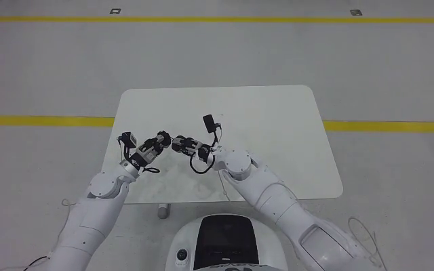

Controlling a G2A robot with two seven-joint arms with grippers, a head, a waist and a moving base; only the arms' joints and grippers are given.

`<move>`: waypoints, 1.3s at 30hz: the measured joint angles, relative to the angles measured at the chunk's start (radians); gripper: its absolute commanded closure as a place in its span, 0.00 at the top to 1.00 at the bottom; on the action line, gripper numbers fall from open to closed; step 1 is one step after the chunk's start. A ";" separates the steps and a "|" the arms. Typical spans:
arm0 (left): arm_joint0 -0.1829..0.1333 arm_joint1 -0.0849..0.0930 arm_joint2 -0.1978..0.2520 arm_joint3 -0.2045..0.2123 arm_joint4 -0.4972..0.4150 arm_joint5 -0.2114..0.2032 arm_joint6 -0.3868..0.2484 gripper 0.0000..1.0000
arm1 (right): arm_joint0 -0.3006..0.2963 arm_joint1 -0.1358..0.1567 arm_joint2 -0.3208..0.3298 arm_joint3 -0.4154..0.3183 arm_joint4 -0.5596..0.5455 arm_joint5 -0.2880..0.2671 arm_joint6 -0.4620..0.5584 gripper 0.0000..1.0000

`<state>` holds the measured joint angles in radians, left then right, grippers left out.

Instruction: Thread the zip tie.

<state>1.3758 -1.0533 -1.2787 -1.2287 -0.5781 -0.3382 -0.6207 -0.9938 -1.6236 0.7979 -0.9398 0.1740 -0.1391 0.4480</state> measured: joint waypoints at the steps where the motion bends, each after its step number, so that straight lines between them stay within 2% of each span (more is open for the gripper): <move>1: 0.000 0.000 0.000 0.000 0.000 0.000 0.000 0.00 | 0.000 0.000 0.001 0.000 0.000 -0.001 0.001 0.00; 2: 0.001 0.000 0.000 -0.001 0.001 0.000 0.001 0.00 | -0.001 0.000 0.002 0.001 -0.001 -0.002 0.002 0.00; 3: 0.001 0.000 -0.001 -0.001 0.002 0.000 0.002 0.43 | -0.001 -0.001 0.003 0.001 -0.002 -0.003 0.002 0.00; 4: 0.001 -0.001 -0.001 -0.001 0.003 0.000 0.002 0.76 | -0.002 -0.001 0.004 0.001 -0.003 -0.003 0.003 0.00; 5: 0.001 -0.001 -0.001 -0.002 0.003 0.001 0.004 0.98 | -0.002 -0.001 0.005 0.002 -0.004 -0.004 0.003 0.00; 16: 0.000 -0.002 -0.006 -0.003 -0.004 0.003 -0.004 1.00 | -0.004 -0.001 0.019 0.008 -0.011 -0.011 0.011 0.00; 20: -0.002 0.000 -0.021 0.001 -0.020 0.004 -0.017 1.00 | -0.002 0.001 0.027 0.010 -0.023 -0.019 0.018 0.00; 23: -0.008 0.004 -0.046 0.013 -0.067 0.034 -0.064 1.00 | -0.002 0.008 0.039 0.006 -0.040 -0.036 0.040 0.00; 25: -0.016 0.009 -0.063 0.026 -0.110 0.074 -0.121 1.00 | -0.005 0.015 0.049 0.001 -0.043 -0.055 0.072 0.00; 26: -0.025 0.013 -0.073 0.041 -0.129 0.108 -0.172 1.00 | -0.005 0.020 0.054 -0.002 -0.055 -0.071 0.101 0.00; 28: -0.034 0.016 -0.082 0.057 -0.133 0.134 -0.218 1.00 | -0.008 0.027 0.062 -0.004 -0.065 -0.091 0.142 0.00; 39: -0.033 0.015 -0.079 0.052 -0.134 0.134 -0.206 1.00 | -0.012 0.030 0.068 -0.008 -0.060 -0.098 0.160 0.00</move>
<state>1.3431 -1.0379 -1.3573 -1.1769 -0.7120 -0.2039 -0.8271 -1.0055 -1.5938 0.8655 -0.9481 0.1143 -0.2368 0.6079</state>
